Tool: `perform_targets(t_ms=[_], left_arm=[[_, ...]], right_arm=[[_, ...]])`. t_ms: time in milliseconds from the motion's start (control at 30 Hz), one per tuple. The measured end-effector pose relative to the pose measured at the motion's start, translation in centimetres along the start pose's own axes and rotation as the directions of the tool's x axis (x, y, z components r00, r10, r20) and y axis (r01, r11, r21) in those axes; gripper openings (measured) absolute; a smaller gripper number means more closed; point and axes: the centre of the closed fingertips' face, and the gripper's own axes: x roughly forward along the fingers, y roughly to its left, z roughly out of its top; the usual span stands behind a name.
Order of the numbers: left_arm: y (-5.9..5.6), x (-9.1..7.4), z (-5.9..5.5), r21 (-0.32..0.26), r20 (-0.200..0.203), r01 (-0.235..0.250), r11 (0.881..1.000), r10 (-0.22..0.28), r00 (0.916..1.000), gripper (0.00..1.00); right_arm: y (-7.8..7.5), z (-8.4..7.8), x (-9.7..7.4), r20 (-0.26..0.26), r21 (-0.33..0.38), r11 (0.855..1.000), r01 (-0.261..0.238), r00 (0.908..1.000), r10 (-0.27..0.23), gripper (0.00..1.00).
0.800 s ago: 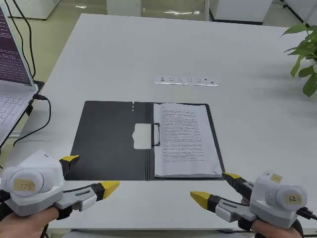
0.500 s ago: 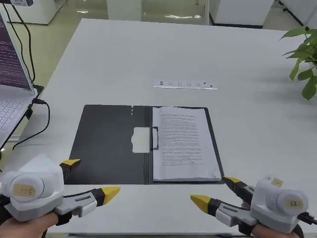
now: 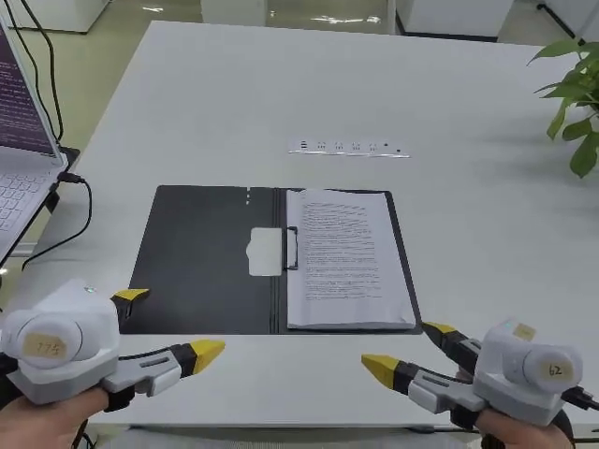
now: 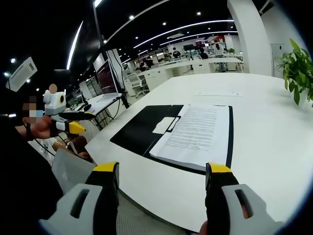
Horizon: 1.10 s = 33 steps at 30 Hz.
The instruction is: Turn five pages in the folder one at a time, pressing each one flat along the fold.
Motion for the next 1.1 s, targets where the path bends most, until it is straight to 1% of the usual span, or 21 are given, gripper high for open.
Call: perform_targets(t_ms=[367, 533, 867, 1100], left_arm=[[0.39, 0.0, -0.02, -0.003, 0.002, -0.007, 1.0, 0.007, 1.0, 0.76], [0.32, 0.06, -0.05, 0.002, -0.001, -0.009, 1.0, 0.009, 1.0, 0.76], [0.39, 0.2, 0.22, -0.008, 0.003, -0.011, 1.0, 0.011, 0.9999, 0.76], [0.32, 0.52, 0.37, -0.006, 0.0, -0.005, 1.0, 0.005, 1.0, 0.76]], right_arm=[[-0.12, 0.03, 0.09, -0.002, -0.001, 1.0, 0.0, 1.0, 0.0, 0.71], [-0.28, 0.2, 0.15, 0.002, 0.0, 1.0, -0.001, 1.0, 0.001, 0.71], [-0.69, 0.38, 0.16, 0.008, 0.007, 1.0, 0.003, 1.0, -0.003, 0.72], [-0.87, 0.26, 0.09, 0.001, 0.011, 1.0, 0.006, 1.0, -0.006, 0.71]])
